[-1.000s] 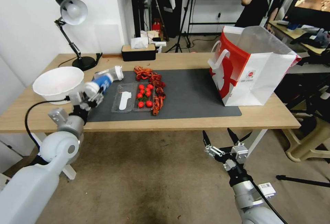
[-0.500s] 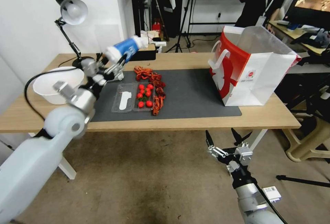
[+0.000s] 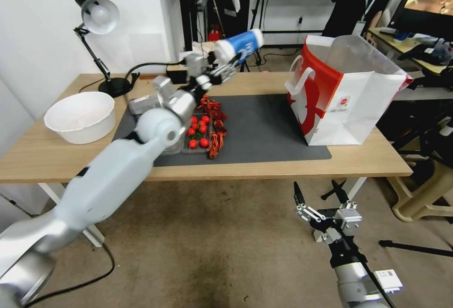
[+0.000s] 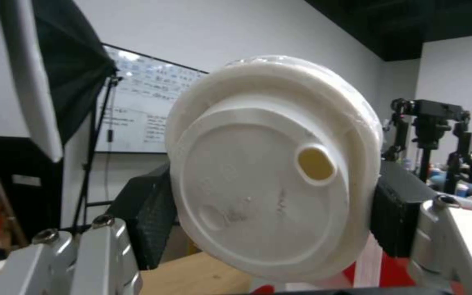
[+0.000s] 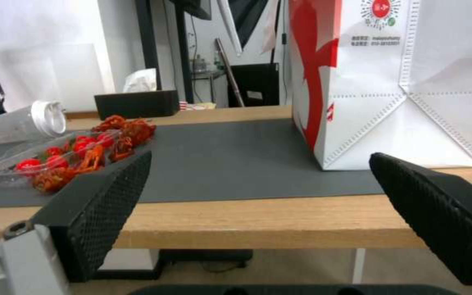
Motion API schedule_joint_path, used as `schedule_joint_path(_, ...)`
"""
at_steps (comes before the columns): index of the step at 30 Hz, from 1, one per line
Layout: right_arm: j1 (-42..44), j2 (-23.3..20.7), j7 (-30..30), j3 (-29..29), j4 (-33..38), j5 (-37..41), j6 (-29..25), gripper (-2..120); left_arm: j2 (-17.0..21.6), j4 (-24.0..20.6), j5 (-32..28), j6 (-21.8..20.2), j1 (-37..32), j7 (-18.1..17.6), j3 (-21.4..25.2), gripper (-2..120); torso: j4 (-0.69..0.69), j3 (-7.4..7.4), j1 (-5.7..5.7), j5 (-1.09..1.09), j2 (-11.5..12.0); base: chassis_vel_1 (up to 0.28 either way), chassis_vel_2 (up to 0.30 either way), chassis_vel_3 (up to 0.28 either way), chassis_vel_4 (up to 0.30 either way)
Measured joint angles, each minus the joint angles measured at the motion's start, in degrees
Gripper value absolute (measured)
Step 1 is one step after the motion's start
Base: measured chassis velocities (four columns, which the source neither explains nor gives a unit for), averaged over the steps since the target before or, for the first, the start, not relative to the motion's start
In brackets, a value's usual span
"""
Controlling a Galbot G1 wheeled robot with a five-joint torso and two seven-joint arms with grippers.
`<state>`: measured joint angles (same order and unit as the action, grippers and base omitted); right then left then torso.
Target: Pick up the trash from the table and place it into the takeout bag.
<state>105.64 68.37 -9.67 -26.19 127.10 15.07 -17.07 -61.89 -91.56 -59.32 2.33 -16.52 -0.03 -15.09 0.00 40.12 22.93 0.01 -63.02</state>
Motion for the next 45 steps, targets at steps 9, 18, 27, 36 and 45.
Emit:
schedule_joint_path(9,1.4,2.3,0.4,-0.5,0.1,-2.0,-0.8,100,-9.0,7.6,0.0,0.2,7.8,1.8,-6.4,68,0.00,-0.01,0.00,0.01,0.0,0.000,0.000,0.000,0.000)
schedule_joint_path(18,2.4,3.3,0.7,-1.4,0.2,-2.6,-1.4,100,-19.4,18.4,3.7,0.8,14.9,4.6,-11.1,68,-0.02,-0.01,-0.02,0.01,0.0,0.000,0.000,0.000,0.000)
schedule_joint_path(27,2.6,3.8,0.9,-1.7,0.2,-2.6,-2.0,100,-24.4,27.0,13.3,1.6,20.1,8.1,-15.0,68,0.00,-0.01,-0.01,0.00,0.0,0.000,0.000,0.000,0.000)
schedule_joint_path(36,2.1,3.6,0.9,-1.6,-0.3,-2.4,-2.2,100,-24.7,27.6,16.7,1.3,21.0,8.1,-15.6,80,0.01,-0.01,-0.01,-0.01,0.0,0.000,0.000,0.000,0.000)
schedule_joint_path(45,1.4,3.3,1.1,-1.1,-0.6,-2.3,-2.2,100,-23.5,26.9,16.5,1.1,21.1,7.7,-15.3,100,0.01,-0.01,-0.01,-0.02,0.0,0.000,0.000,0.000,0.000)
